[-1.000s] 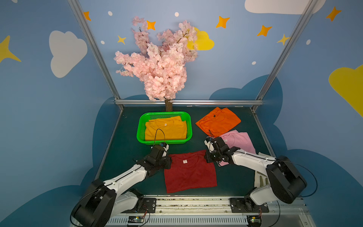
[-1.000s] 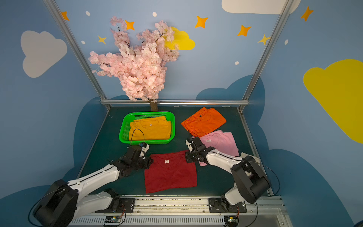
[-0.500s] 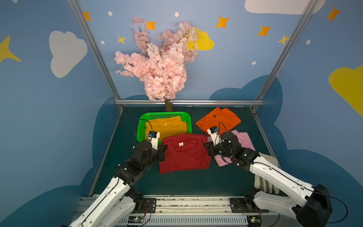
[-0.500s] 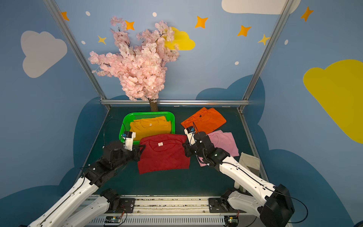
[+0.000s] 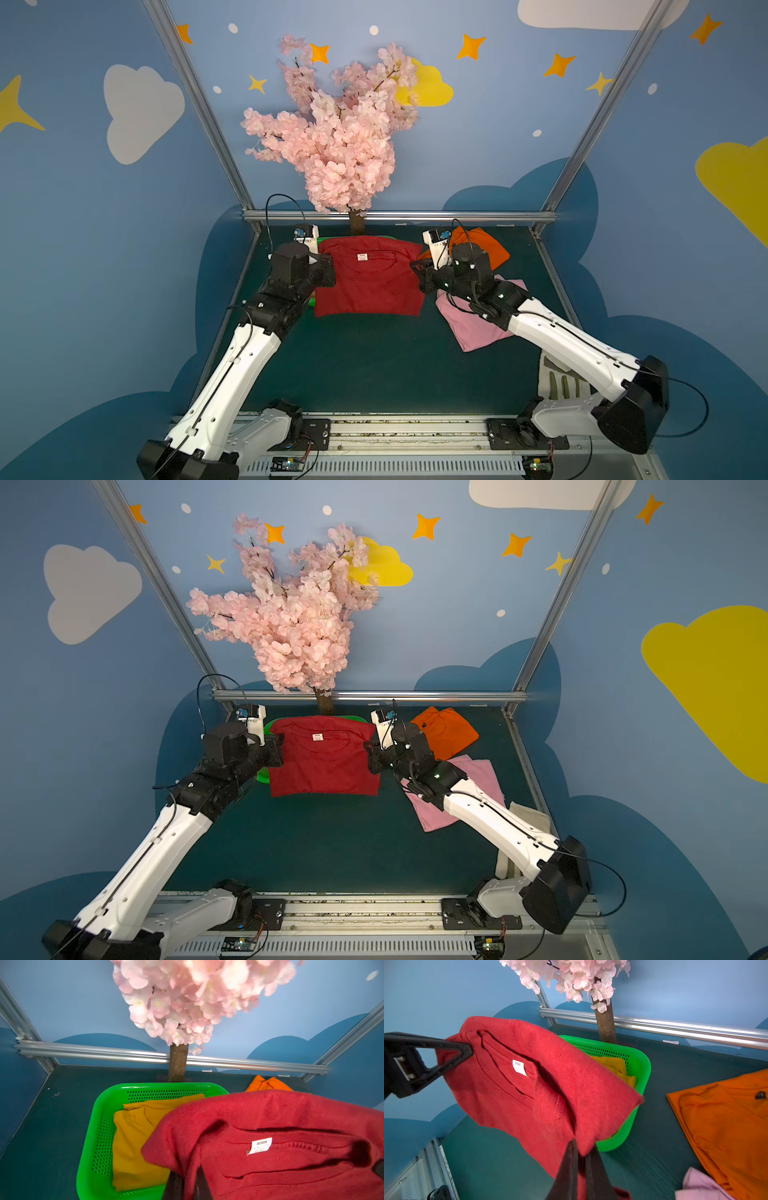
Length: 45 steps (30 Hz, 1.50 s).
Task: Put the folded t-shirts into the basket
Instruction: Place the T-shirt in the bin.
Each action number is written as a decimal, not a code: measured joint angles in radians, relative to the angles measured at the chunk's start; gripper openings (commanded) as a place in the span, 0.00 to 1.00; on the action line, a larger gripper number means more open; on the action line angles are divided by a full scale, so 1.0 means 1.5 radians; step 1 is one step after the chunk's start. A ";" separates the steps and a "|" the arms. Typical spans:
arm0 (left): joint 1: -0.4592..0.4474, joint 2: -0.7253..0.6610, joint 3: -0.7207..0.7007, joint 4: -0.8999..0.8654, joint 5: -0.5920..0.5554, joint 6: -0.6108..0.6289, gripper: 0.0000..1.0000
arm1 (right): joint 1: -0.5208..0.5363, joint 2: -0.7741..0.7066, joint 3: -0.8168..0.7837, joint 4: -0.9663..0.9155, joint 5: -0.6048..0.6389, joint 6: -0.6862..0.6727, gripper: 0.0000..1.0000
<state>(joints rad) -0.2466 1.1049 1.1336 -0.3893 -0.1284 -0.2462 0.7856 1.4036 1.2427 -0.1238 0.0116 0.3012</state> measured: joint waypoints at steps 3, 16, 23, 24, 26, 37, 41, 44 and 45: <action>0.038 0.046 0.027 -0.005 0.011 0.008 0.03 | 0.003 0.065 0.052 0.005 0.002 0.003 0.00; 0.135 0.170 0.032 0.029 0.049 0.016 0.05 | -0.003 0.292 0.206 0.031 -0.003 -0.002 0.00; 0.144 0.311 0.073 0.056 0.050 0.036 0.05 | -0.035 0.432 0.330 0.025 -0.017 -0.014 0.00; 0.145 0.327 0.081 0.058 0.051 0.039 0.06 | -0.036 0.451 0.347 0.023 -0.019 -0.016 0.00; 0.146 0.350 0.095 0.062 0.055 0.041 0.06 | -0.040 0.478 0.374 0.016 -0.019 -0.019 0.00; 0.146 0.464 0.180 0.056 0.056 0.071 0.13 | -0.050 0.586 0.467 -0.016 -0.009 -0.030 0.00; 0.146 0.506 0.216 0.042 0.050 0.083 0.24 | -0.053 0.604 0.472 -0.023 0.004 -0.032 0.04; 0.146 0.530 0.243 0.024 0.043 0.089 0.38 | -0.057 0.610 0.478 -0.038 0.011 -0.035 0.14; 0.146 0.533 0.248 0.019 0.041 0.092 0.42 | -0.058 0.610 0.480 -0.045 0.012 -0.036 0.19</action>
<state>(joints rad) -0.0269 1.9045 1.5055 -0.3603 -0.0669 -0.1089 0.6983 2.3192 1.9621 -0.1909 0.0303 0.2466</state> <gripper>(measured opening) 0.353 0.122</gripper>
